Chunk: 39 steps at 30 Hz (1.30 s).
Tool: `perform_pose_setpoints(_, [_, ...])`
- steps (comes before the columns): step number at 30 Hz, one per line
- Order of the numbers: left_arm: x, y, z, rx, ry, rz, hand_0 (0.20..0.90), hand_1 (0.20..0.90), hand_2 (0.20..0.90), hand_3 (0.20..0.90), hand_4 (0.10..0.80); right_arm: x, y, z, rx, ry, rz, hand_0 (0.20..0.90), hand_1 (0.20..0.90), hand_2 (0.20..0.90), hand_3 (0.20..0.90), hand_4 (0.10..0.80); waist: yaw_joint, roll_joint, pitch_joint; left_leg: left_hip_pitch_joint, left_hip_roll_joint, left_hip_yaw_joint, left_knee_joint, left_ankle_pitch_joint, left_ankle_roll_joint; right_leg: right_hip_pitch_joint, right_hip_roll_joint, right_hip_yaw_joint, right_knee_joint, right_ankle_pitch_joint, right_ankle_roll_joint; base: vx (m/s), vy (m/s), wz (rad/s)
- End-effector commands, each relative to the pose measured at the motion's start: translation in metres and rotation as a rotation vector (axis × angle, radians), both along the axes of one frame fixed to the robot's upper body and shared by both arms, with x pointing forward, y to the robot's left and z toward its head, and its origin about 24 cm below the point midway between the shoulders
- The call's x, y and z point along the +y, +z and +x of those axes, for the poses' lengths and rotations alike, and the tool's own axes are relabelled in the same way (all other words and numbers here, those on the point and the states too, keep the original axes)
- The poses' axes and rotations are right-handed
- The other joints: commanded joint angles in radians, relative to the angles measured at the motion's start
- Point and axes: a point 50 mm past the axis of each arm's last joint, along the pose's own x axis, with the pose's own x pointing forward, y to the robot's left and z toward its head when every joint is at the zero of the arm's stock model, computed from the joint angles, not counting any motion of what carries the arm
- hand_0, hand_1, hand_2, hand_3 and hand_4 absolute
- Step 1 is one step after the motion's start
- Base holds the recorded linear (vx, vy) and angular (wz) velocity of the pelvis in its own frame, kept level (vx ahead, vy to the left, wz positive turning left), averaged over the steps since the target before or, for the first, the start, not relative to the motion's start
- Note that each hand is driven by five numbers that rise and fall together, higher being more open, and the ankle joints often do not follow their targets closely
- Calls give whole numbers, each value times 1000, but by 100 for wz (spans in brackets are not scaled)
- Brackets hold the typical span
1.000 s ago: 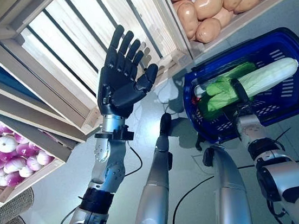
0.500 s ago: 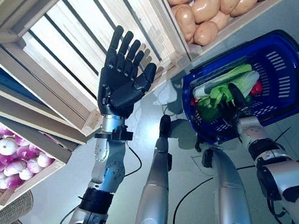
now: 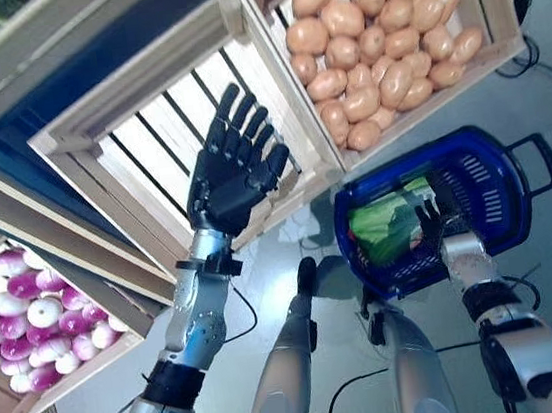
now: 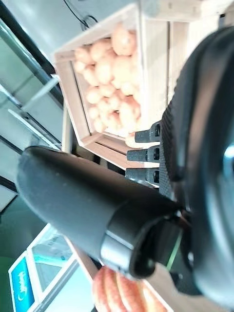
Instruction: Put vegetables into the basket
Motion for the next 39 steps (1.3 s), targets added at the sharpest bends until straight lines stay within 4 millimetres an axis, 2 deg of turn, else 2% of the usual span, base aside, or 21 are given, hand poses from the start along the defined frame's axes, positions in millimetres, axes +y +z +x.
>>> perform_pose_setpoints(1, [-5,29,-18,-178,-110,13,900,900,900,900,800,-4,8,-16,-58,-47,-205,900,900,900,900,800,-23,-32,-96,63,-40,44,-5,-100,2,99,-1,16,-141,105,36,167,46,-5])
perform_pose_setpoints(5, [-11,3,-29,-75,-181,73,900,900,900,900,800,4,-3,-45,-77,18,-396,900,900,900,900,800,-42,-47,-171,151,-24,57,-59,-101,3,196,-2,27,-206,118,46,187,26,-10])
perform_pose_setpoints(9, [-23,-27,-37,43,-306,150,900,900,900,900,800,25,-1,-61,-158,178,-583,900,900,900,900,800,-74,-61,-238,216,-16,73,-80,-106,6,251,2,48,-230,123,52,191,25,-23])
perform_pose_setpoints(11, [-25,-42,-40,82,-335,254,900,900,900,900,800,30,-5,-67,-170,267,-662,900,900,900,900,800,-89,-66,-268,237,-14,82,-79,-112,4,268,2,55,-232,121,55,182,24,-29])
perform_pose_setpoints(14, [-23,-75,-47,230,-390,379,900,900,900,900,800,37,-16,-78,-115,452,-855,900,900,900,900,800,-114,-70,-316,274,-12,98,-74,-130,2,297,0,69,-245,118,63,192,32,-14])
perform_pose_setpoints(16, [-19,-98,-53,339,-426,405,900,900,900,900,800,38,-29,-86,-72,563,-870,900,900,900,900,800,-126,-72,-342,298,-9,110,-80,-137,1,321,-1,73,-259,116,67,161,13,-12])
perform_pose_setpoints(17, [-17,-103,-55,356,-432,426,900,900,900,900,800,38,-33,-88,-60,594,-882,900,900,900,900,800,-129,-73,-347,303,-8,113,-81,-139,1,326,-1,74,-264,116,68,138,-2,-17])
perform_pose_setpoints(19, [-13,-126,-64,452,-480,514,900,900,900,900,800,42,-50,-97,-5,782,-958,900,900,900,900,800,-139,-77,-364,321,-8,124,-81,-154,1,343,-1,82,-278,112,73,106,-14,-17])
perform_pose_setpoints(21, [-8,-140,-68,494,-482,591,900,900,900,900,800,44,-64,-105,44,920,-979,900,900,900,900,800,-146,-79,-370,335,-4,137,-81,-163,1,353,-3,82,-278,108,76,69,-9,-5])
perform_pose_setpoints(27, [9,-183,-79,678,-464,769,900,900,900,900,800,44,-108,-128,257,1144,-919,900,900,900,900,800,-151,-80,-377,370,0,147,-84,-177,-1,384,-1,75,-278,93,79,55,-11,-5])
perform_pose_setpoints(29, [18,-196,-85,756,-448,834,900,900,900,900,800,42,-127,-143,367,1234,-893,900,900,900,900,800,-150,-79,-379,379,-1,152,-75,-188,1,393,-3,73,-275,85,79,36,-9,-9])
perform_pose_setpoints(34, [31,-222,-100,919,-414,926,900,900,900,900,800,37,-150,-162,513,1259,-783,900,900,900,900,800,-144,-74,-380,394,-2,149,-70,-194,2,415,-3,67,-277,77,75,23,-6,-3])
perform_pose_setpoints(35, [35,-236,-112,1013,-395,948,900,900,900,900,800,36,-158,-170,576,1253,-749,900,900,900,900,800,-144,-72,-382,401,-2,146,-70,-196,1,423,-2,66,-277,74,73,0,0,0])
perform_pose_setpoints(39, [45,-259,-139,1188,-360,998,900,900,900,900,800,30,-175,-192,743,1254,-716,900,900,900,900,800,-146,-65,-385,412,-2,147,-74,-199,0,432,-4,64,-281,71,73,8,4,-1])
